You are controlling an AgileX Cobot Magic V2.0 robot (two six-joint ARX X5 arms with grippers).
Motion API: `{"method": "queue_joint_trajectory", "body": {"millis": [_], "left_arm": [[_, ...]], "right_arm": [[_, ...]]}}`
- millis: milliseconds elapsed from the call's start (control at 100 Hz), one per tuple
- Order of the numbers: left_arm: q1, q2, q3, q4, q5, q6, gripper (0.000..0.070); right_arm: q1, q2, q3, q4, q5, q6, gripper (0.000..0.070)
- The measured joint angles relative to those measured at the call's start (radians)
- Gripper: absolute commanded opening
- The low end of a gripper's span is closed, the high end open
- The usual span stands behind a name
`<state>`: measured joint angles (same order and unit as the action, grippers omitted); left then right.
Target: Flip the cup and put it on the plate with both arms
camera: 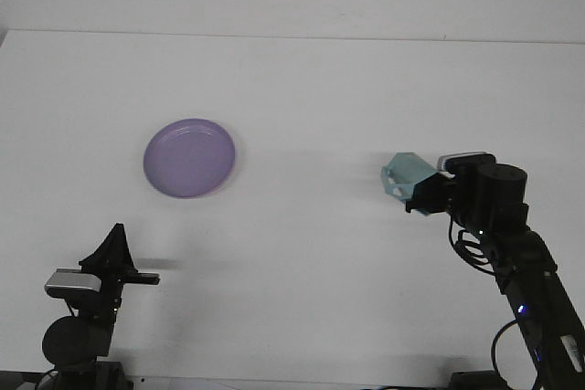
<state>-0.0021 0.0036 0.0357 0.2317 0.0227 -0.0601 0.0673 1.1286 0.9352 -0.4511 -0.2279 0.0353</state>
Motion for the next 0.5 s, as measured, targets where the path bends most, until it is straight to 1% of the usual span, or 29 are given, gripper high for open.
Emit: {"method": "queue_joint_trajectory", "body": {"millis": [140,230,390,500], "left_arm": [[0.0,0.0,0.0,0.001,0.0,-0.011,0.0012],[0.0,0.0,0.0,0.001,0.0,-0.011,0.0012],[0.0,0.0,0.0,0.0,0.0,-0.013,0.0012],[0.0,0.0,0.0,0.0,0.0,-0.013,0.0012]], "right_arm": [[0.138,0.026,0.136,-0.305,0.0,0.011,0.0004],[0.237,0.071,0.227,-0.441,0.006,0.014,0.0004],[0.413,0.181,0.343,-0.6,0.08,0.013,0.0004],[0.502,0.288,0.4,-0.687,0.127,0.002,0.0004]]}}
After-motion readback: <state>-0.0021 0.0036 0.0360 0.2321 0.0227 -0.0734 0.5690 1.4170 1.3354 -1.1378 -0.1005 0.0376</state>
